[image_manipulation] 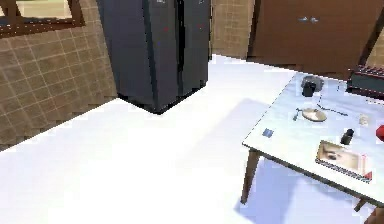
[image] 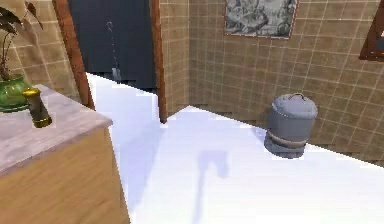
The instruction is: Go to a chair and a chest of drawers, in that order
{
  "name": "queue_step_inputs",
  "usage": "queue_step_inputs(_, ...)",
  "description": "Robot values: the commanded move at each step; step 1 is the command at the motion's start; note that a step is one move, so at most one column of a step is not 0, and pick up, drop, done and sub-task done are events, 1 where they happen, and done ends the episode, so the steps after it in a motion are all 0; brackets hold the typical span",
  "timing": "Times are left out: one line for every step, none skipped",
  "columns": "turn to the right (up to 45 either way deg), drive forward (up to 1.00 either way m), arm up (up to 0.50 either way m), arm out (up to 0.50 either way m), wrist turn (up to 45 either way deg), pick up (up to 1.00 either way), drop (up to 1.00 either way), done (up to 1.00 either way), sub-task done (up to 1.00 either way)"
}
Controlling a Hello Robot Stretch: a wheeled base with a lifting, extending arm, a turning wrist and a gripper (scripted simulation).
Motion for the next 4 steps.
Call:
queue_step_inputs(0.0, 1.0, 0.0, 0.0, 0.0, 0.0, 0.0, 0.0, 0.0)
queue_step_inputs(-18.0, 0.0, 0.0, 0.0, 0.0, 0.0, 0.0, 0.0, 0.0)
queue_step_inputs(0.0, 0.1, 0.0, 0.0, 0.0, 0.0, 0.0, 0.0, 0.0)
queue_step_inputs(-6.0, 0.0, 0.0, 0.0, 0.0, 0.0, 0.0, 0.0, 0.0)
